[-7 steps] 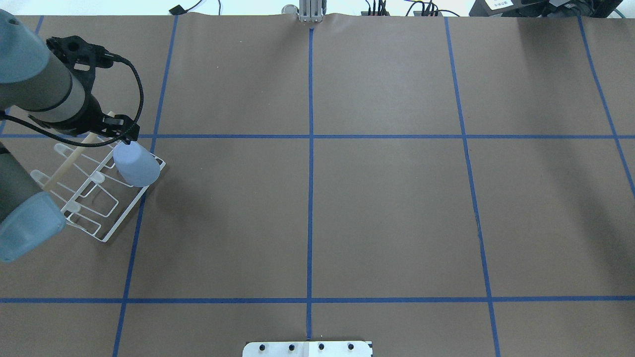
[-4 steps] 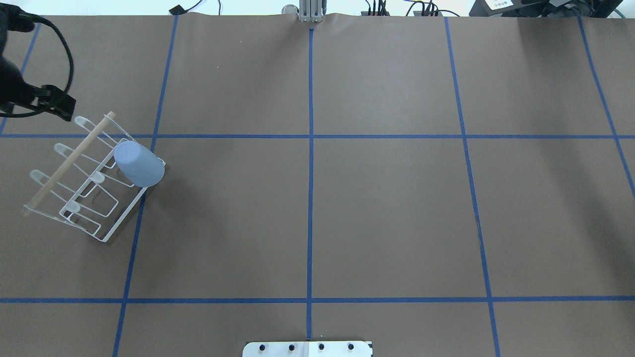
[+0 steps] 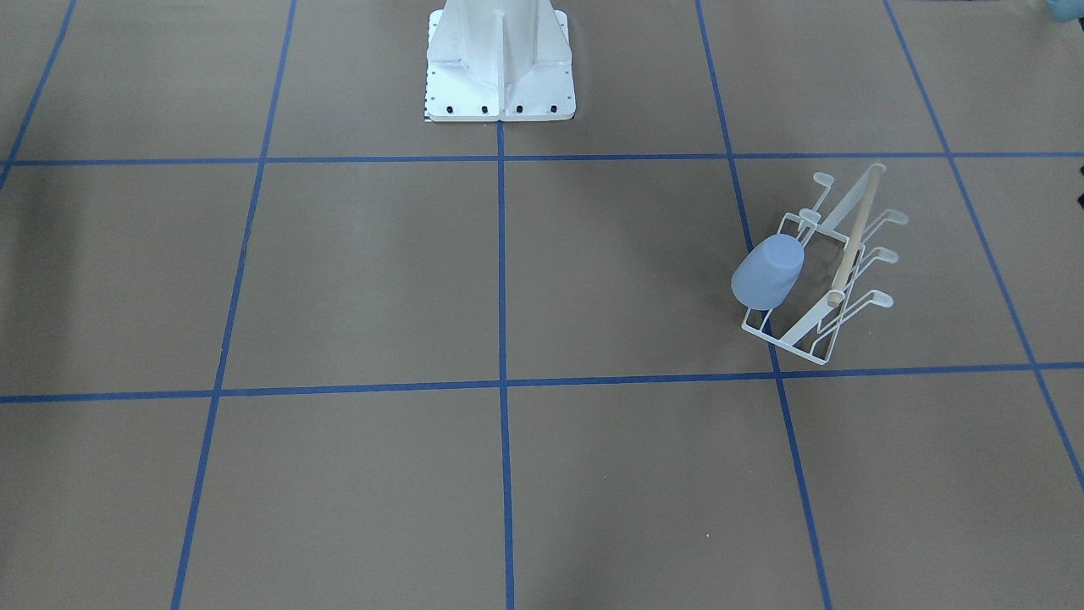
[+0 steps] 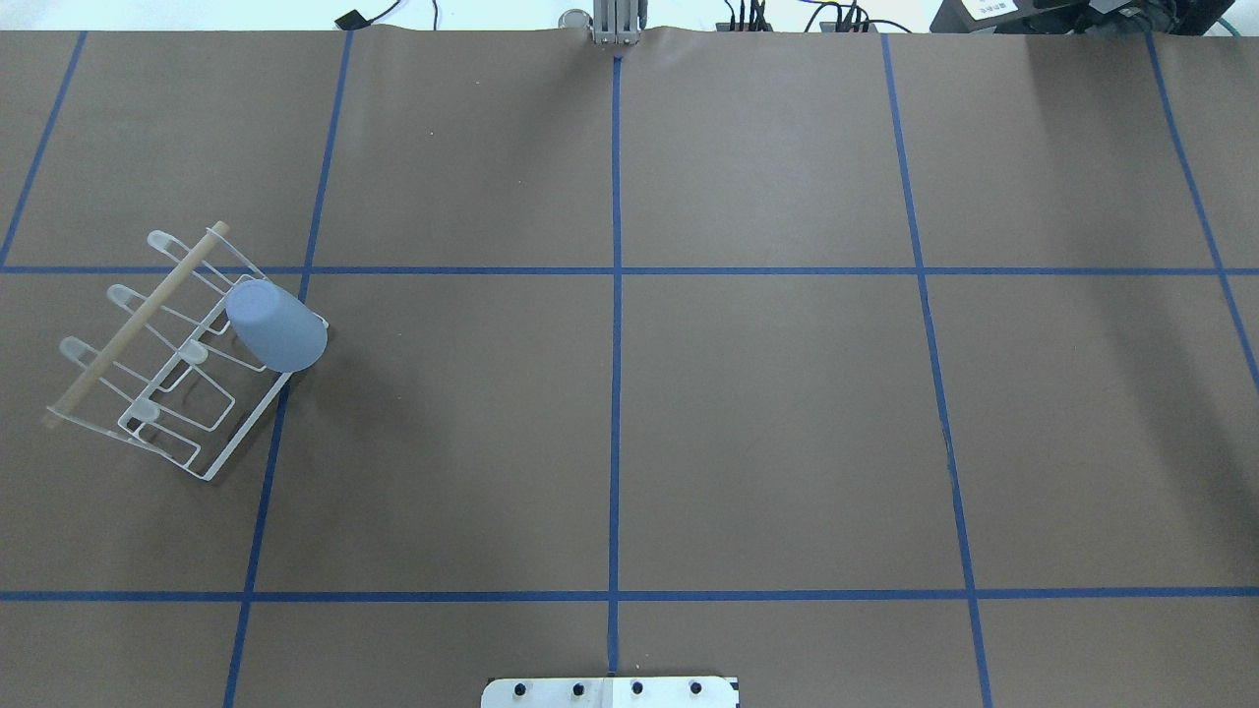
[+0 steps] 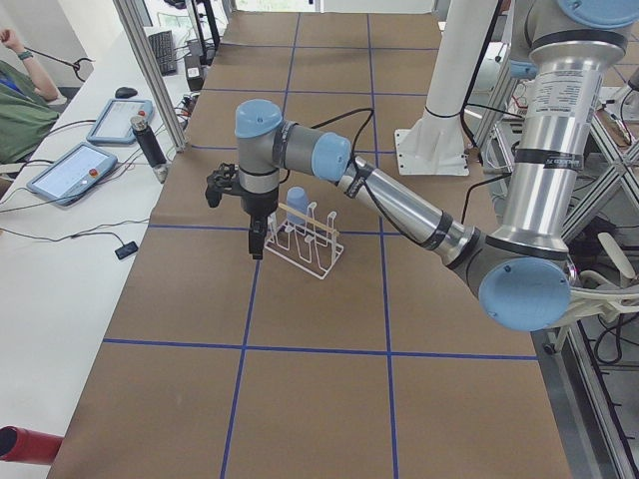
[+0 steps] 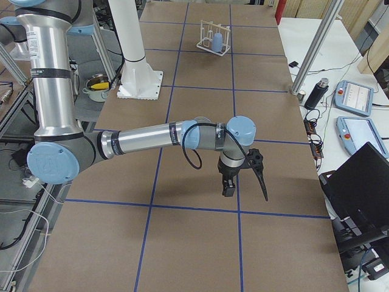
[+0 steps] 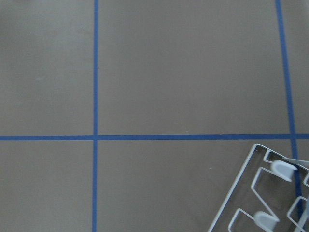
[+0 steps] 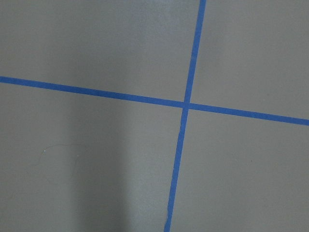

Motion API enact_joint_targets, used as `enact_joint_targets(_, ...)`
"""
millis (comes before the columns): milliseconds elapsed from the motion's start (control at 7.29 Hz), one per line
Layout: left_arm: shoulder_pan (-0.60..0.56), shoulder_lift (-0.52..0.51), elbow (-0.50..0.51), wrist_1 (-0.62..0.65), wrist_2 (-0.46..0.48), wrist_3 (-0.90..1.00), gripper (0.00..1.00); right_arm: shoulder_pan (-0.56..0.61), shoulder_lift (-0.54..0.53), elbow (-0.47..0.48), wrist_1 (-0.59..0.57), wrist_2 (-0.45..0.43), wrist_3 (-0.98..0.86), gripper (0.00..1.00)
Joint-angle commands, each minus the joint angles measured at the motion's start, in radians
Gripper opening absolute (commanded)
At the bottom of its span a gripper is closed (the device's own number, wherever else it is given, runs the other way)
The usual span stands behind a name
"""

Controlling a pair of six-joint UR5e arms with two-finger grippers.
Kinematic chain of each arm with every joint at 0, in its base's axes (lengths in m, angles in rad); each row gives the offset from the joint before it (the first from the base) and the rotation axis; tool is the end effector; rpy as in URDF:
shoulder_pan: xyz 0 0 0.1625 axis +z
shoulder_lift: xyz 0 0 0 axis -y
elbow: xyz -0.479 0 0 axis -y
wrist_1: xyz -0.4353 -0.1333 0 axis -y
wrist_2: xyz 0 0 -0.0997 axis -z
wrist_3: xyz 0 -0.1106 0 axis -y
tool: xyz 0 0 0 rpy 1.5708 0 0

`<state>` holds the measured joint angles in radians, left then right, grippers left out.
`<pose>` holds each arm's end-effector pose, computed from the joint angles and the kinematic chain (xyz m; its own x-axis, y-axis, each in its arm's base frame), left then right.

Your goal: Hang cup on cup holder

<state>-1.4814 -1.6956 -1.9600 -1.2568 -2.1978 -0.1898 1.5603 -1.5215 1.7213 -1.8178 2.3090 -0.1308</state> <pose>-0.0187 -0.5581 0.4917 0.7984 0.0009 -0.6022 0.0643 0.9942 0.0866 0.0531 -0.5466 0.6409 0.7323 -0.1065 0.6726 0.1069 0.9934 0.0409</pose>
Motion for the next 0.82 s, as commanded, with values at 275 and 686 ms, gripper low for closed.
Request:
enact_joint_targets(275, -0.122, 0.115, 0.226, -0.14, -0.017, 0.25, 0.98, 0.021, -0.068, -0.003, 0.002, -0.011, -0.01, 1.0)
enact_joint_targets(686, -0.123, 0.177, 0.256, -0.174, -0.061, 0.251, 0.98, 0.027, -0.06, 0.009, 0.002, -0.008, 0.005, 1.0)
